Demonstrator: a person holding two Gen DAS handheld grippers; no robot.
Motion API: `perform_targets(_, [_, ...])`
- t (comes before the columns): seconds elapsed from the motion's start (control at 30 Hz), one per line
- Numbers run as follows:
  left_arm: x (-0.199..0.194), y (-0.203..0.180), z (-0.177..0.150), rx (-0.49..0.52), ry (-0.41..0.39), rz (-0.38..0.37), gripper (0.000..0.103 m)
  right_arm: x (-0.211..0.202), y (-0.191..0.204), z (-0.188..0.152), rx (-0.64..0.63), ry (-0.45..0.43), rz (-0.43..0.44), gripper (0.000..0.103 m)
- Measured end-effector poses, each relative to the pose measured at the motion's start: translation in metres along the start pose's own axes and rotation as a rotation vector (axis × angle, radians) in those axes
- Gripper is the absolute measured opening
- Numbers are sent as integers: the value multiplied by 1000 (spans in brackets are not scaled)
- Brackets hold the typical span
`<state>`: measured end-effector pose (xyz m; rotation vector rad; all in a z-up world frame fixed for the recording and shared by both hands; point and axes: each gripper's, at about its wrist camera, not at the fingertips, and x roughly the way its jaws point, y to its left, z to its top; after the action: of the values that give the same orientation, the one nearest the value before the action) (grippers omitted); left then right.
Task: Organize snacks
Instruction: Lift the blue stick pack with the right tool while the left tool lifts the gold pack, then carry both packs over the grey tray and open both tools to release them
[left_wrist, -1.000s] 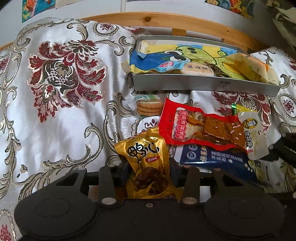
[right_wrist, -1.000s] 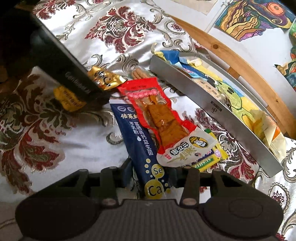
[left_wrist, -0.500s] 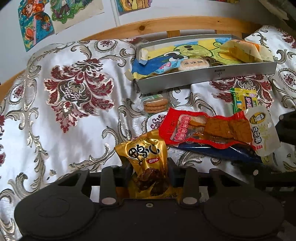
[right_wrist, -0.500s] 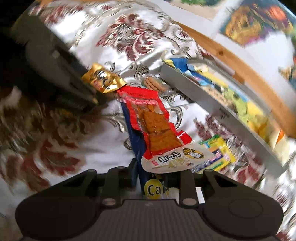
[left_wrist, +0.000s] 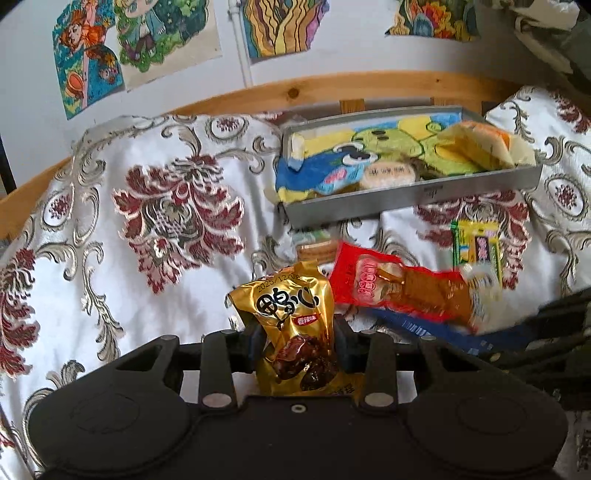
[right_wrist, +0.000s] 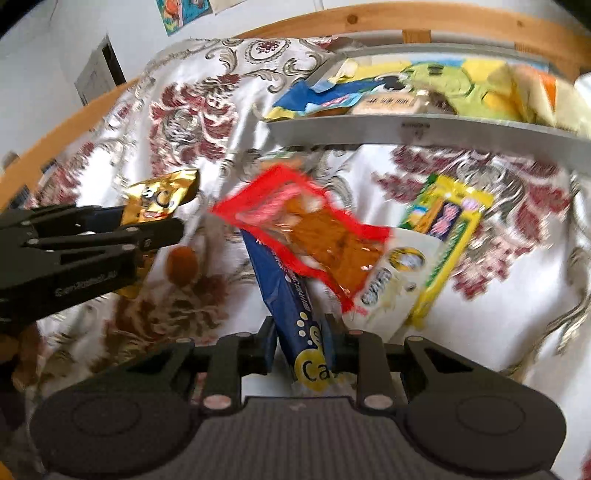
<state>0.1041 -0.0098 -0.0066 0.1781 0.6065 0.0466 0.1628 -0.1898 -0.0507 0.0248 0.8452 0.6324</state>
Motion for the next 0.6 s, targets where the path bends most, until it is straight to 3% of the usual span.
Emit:
perform_targets(0.23, [-13, 6, 13, -27, -25, 15, 40, -1, 4, 2, 62, -17, 123, 27])
perform_targets(0.6, [-24, 12, 45, -47, -102, 38, 40, -32, 11, 13, 10, -241, 67, 27])
